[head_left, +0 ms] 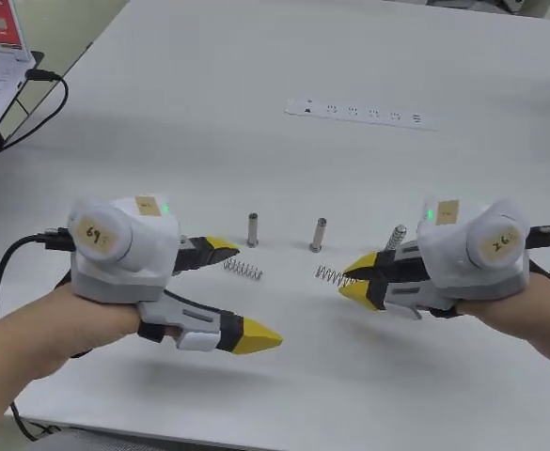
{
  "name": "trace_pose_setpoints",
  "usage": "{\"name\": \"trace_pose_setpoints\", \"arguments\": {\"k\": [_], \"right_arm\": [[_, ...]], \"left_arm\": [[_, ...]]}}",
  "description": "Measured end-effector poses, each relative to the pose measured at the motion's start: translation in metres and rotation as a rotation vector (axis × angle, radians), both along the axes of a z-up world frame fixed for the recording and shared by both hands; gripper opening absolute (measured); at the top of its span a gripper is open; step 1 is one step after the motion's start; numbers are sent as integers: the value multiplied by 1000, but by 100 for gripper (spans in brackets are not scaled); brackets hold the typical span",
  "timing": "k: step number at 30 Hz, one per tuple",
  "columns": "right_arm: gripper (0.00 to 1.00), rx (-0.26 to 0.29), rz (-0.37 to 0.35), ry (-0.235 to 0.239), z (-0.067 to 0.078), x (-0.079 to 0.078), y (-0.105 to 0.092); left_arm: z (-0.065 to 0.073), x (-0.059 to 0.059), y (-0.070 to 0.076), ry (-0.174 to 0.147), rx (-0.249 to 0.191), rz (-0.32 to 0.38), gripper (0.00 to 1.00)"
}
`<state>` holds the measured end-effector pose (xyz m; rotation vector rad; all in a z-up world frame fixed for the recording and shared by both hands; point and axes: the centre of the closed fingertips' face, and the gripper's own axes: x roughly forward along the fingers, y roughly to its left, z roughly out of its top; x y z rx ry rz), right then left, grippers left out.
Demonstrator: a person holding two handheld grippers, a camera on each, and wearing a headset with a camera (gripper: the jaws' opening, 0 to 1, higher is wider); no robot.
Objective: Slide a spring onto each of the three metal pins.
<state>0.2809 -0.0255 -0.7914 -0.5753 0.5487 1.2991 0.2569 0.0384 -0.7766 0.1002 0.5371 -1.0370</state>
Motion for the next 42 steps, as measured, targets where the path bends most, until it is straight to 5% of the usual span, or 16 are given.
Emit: {"name": "trace_pose_setpoints", "arguments": {"k": [18, 24, 34, 42], "right_arm": [[8, -9, 130, -19, 10, -24, 6], [8, 0, 141, -25, 14, -27, 8], [8, -8, 171, -39, 17, -32, 8], [8, -2, 188, -43, 22, -33, 10]], "left_arm": [[7, 5, -36, -40, -20, -89, 47], [8, 3, -44, -29, -32, -110, 34], [8, 0, -54, -19, -34, -127, 26], [14, -1, -58, -32, -45, -152, 14]]}}
